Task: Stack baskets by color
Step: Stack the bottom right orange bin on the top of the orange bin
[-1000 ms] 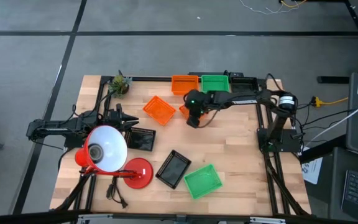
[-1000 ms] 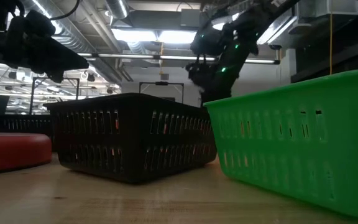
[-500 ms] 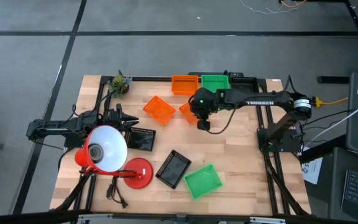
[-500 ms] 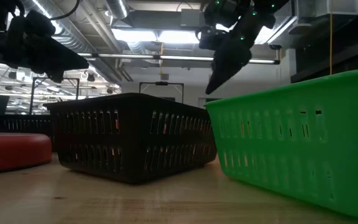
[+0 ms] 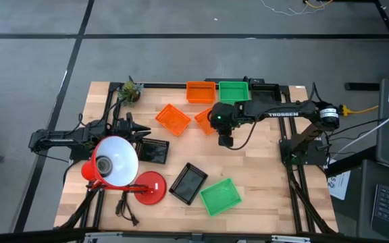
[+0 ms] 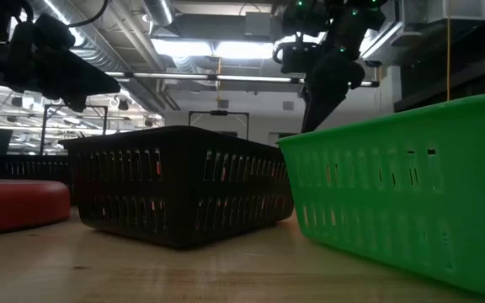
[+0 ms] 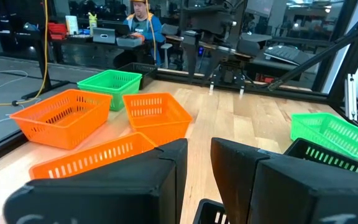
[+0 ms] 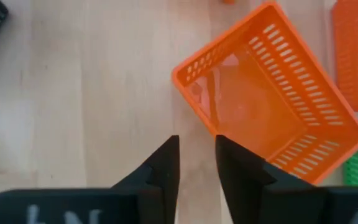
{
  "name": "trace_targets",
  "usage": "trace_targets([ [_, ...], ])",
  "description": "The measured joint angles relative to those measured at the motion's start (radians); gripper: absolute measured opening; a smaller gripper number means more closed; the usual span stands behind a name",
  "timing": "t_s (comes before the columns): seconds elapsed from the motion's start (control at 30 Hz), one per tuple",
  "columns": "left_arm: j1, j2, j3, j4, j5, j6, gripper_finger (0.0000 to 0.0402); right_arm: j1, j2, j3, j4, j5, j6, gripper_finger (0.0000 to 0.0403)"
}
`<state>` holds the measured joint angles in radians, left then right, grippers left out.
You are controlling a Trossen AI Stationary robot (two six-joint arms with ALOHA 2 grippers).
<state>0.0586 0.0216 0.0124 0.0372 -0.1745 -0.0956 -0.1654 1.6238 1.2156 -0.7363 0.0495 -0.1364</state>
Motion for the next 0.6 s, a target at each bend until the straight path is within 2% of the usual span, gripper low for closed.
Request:
trace_targets([
  [0.13,0.0,0.0,0.0,0.0,0.0,0.0,0.0064,-0.002,0.0,0.0,-0.001,0.002,-0.005,0.0141],
  [0.2,0.0,0.0,0.0,0.0,0.0,0.0,0.0064,-0.001,0.005,0.0,-0.011,0.001,-0.071,0.015],
  [0.4,0.0,0.0,0.0,0.0,0.0,-0.002,0.0064,-0.001,0.018,-0.026,0.028,0.002,-0.298,0.0154],
  [0.5,0.0,0.0,0.0,0.0,0.0,-0.002,0.0064,-0.002,0.035,-0.054,0.074,0.014,-0.317,0.0154],
  [0.6,0.0,0.0,0.0,0.0,0.0,-0.002,0.0064,-0.002,0.056,-0.087,0.112,0.085,-0.318,0.0154],
])
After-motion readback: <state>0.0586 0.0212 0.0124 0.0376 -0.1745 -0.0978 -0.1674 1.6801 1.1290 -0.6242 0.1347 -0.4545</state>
